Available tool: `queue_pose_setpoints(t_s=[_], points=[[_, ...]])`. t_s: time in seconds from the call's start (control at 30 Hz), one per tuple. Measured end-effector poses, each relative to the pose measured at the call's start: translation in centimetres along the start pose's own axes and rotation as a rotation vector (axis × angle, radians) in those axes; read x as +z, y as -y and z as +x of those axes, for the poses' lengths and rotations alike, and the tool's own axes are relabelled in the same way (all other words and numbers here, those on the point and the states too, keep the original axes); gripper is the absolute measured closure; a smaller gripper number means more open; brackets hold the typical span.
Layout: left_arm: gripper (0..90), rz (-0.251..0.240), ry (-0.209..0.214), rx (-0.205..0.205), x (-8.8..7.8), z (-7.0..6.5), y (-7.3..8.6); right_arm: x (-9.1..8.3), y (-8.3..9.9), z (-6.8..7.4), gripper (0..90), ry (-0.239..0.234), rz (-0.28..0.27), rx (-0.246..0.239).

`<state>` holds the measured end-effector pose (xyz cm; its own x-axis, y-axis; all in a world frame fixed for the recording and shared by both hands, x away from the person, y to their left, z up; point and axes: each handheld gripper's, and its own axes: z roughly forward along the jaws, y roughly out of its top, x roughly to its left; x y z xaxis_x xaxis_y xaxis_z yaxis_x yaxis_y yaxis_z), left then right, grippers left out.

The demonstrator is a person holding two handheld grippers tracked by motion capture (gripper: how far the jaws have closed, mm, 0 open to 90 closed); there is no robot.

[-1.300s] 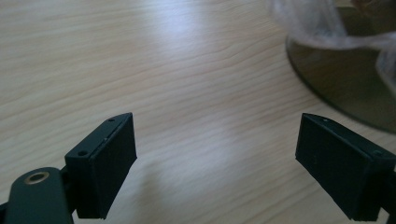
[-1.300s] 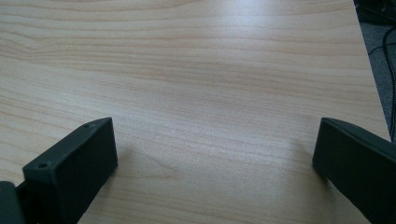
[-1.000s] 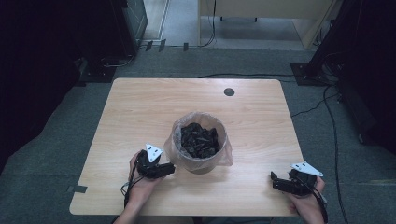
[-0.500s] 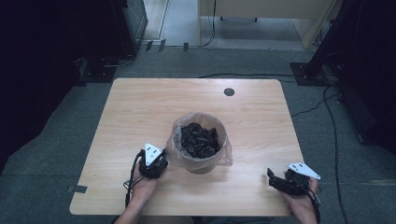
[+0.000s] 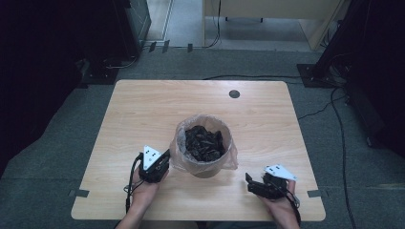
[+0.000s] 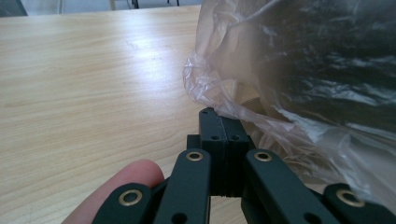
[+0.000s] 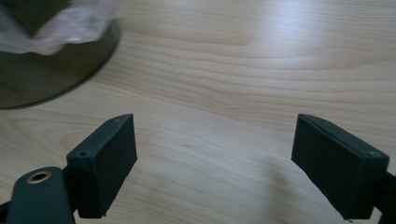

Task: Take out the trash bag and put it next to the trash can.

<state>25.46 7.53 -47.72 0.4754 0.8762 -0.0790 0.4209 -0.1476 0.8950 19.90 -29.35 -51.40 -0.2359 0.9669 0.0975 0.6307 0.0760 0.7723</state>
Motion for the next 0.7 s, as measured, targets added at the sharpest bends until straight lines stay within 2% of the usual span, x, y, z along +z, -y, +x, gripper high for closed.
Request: queue_pose_setpoints(t_s=[0.17, 0.23, 0.27, 0.3, 0.33, 0.37, 0.4, 0.43, 0.47, 0.5, 0.53, 0.57, 0.63, 0.67, 0.7], points=[[90.0, -0.011, 0.007, -0.006, -0.4, 0.1, -0.2, 1.7, -0.9, 2.7, 14.0, -0.029, 0.0, -0.042], [90.0, -0.014, 0.013, -0.008, -0.4, 0.0, -0.3, 2.4, -1.4, 3.5, 14.4, -0.036, -0.012, -0.047], [90.0, -0.013, 0.018, -0.008, -0.5, 0.0, -0.3, 3.1, -1.9, 4.6, 15.0, -0.046, -0.037, -0.052], [90.0, -0.012, 0.024, -0.009, -0.5, 0.0, -0.4, 3.1, -1.9, 4.6, 15.0, -0.046, -0.037, -0.052], [90.0, -0.016, 0.033, -0.018, -0.6, 0.0, -0.4, 3.7, -2.4, 5.5, 16.6, -0.052, -0.05, -0.06], [90.0, -0.016, 0.033, -0.018, -0.6, 0.0, -0.4, 3.7, -2.4, 5.5, 16.6, -0.052, -0.05, -0.06], [90.0, -0.017, 0.035, -0.021, -0.7, 0.1, -0.5, 3.9, -2.5, 5.9, 19.7, -0.037, -0.062, -0.063], [90.0, -0.018, 0.036, -0.021, -0.8, 0.2, -0.6, 4.2, -2.8, 6.2, 32.8, -0.028, -0.077, -0.064], [90.0, -0.023, 0.037, -0.025, -0.9, 0.2, -0.7, 4.2, -2.8, 6.2, 32.8, -0.028, -0.077, -0.064], [90.0, -0.026, 0.038, -0.027, -1.0, 0.3, -0.8, 4.2, -2.9, 6.3, 41.5, -0.024, -0.087, -0.055], [90.0, -0.03, 0.038, -0.027, -1.1, 0.3, -0.8, 4.2, -3.2, 6.1, 56.5, -0.044, -0.11, -0.04], [90.0, -0.033, 0.038, -0.028, -1.2, 0.3, -0.9, 4.2, -3.2, 6.1, 56.5, -0.044, -0.11, -0.04], [90.0, -0.039, 0.04, -0.029, -1.4, 0.3, -1.1, 3.7, -3.8, 5.9, 72.6, -0.057, -0.152, -0.044], [90.0, -0.042, 0.039, -0.029, -1.5, 0.3, -1.2, 3.7, -3.8, 5.9, 72.6, -0.057, -0.152, -0.044], [90.0, -0.047, 0.039, -0.029, -1.6, 0.3, -1.3, 3.3, -4.4, 5.7, 78.5, -0.034, -0.183, -0.044]])
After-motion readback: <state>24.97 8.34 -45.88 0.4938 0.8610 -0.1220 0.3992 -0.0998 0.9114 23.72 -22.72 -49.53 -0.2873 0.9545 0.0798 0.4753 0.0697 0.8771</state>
